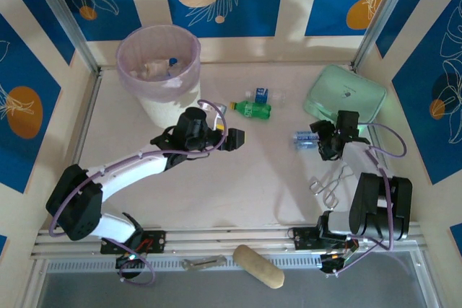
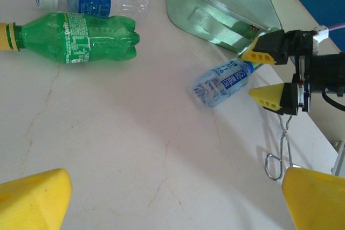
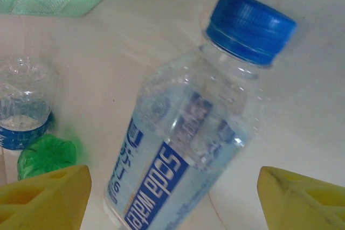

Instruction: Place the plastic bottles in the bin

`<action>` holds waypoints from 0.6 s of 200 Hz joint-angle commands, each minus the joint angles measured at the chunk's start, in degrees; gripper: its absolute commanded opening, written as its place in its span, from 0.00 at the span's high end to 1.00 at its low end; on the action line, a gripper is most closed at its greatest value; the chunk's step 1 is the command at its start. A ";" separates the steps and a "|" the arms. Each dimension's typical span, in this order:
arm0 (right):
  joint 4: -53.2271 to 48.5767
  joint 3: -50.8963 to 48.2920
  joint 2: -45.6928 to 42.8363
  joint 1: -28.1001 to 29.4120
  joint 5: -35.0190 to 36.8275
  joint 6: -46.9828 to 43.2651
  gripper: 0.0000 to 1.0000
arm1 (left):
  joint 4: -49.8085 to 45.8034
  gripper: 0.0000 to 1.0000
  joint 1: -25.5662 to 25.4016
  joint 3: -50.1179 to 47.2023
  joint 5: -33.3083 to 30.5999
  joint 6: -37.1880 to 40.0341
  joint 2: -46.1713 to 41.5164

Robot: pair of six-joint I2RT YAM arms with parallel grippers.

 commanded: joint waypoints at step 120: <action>7.02 6.62 14.13 6.34 0.28 3.09 0.19 | 0.64 0.00 -0.49 -0.77 -1.86 -0.46 -0.51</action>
